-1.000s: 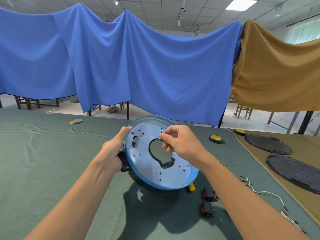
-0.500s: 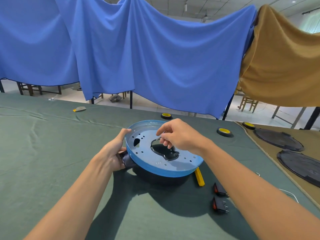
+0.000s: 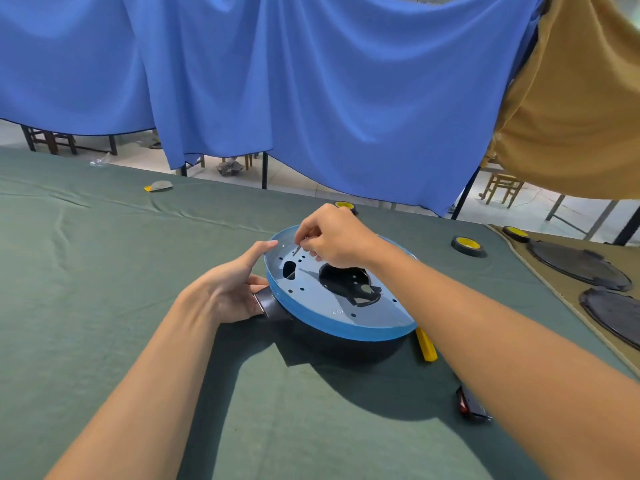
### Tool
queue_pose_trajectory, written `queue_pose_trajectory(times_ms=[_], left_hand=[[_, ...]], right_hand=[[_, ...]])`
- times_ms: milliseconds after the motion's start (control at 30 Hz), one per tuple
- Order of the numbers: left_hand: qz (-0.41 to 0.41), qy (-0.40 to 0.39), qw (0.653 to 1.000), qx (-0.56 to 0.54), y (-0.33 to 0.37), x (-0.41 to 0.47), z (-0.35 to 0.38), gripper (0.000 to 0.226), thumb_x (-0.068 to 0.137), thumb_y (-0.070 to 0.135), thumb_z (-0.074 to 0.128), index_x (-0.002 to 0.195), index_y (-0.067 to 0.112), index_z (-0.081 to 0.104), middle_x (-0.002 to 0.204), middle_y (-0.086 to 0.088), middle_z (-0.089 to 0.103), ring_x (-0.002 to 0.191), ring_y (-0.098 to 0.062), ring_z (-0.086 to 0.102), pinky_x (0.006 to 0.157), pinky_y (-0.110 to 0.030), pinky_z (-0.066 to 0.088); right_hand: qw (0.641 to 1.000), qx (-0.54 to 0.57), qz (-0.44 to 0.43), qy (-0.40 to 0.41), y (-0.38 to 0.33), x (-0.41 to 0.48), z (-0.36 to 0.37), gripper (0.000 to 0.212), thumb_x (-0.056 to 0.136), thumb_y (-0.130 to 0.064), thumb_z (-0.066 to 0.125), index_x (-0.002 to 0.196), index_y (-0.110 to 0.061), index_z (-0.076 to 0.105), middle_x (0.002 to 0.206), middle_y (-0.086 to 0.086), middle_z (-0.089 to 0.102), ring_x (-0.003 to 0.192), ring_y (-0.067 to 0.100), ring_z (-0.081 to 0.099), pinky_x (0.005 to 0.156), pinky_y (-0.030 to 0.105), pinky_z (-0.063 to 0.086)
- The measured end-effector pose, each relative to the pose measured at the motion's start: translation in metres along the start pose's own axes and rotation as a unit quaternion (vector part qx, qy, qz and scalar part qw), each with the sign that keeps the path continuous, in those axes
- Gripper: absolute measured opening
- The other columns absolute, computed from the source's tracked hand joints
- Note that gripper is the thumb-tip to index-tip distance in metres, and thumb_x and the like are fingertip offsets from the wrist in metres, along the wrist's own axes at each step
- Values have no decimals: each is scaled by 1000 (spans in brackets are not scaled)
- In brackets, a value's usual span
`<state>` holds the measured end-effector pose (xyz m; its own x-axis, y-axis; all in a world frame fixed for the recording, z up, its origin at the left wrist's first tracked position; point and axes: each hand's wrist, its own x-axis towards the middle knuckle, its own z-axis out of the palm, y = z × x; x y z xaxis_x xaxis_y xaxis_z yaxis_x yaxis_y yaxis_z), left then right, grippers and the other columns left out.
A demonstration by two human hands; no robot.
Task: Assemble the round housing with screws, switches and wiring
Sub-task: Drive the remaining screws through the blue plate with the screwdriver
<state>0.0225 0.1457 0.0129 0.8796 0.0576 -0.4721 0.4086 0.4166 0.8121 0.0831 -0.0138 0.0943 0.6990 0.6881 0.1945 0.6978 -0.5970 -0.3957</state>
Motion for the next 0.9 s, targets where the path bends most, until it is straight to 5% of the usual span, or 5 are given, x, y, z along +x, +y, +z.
queue_pose_trajectory(times_ms=[133, 500, 900], left_hand=[[3, -33, 999, 11, 1, 3, -7, 73, 71, 49, 77, 111, -12, 62, 101, -25, 70, 80, -35, 72, 63, -40, 60], [-11, -92, 996, -5, -1, 8, -14, 69, 60, 52, 83, 86, -11, 74, 107, -25, 70, 91, -35, 72, 70, -42, 60], [-18, -92, 995, -25, 0, 7, -12, 70, 60, 54, 81, 85, -11, 73, 105, -23, 71, 90, -34, 72, 74, -43, 60]], right_hand=[[999, -35, -23, -11, -2, 7, 9, 20, 94, -3, 54, 100, -8, 72, 79, -3, 57, 76, 12, 54, 70, 23, 42], [992, -98, -69, -28, 0, 26, 22, 21, 92, -1, 55, 102, -12, 70, 96, 2, 61, 94, 18, 56, 81, 31, 52], [986, -128, -63, -90, -9, 42, 19, 12, 86, -16, 68, 95, -12, 74, 86, 3, 70, 78, 15, 63, 67, 28, 53]])
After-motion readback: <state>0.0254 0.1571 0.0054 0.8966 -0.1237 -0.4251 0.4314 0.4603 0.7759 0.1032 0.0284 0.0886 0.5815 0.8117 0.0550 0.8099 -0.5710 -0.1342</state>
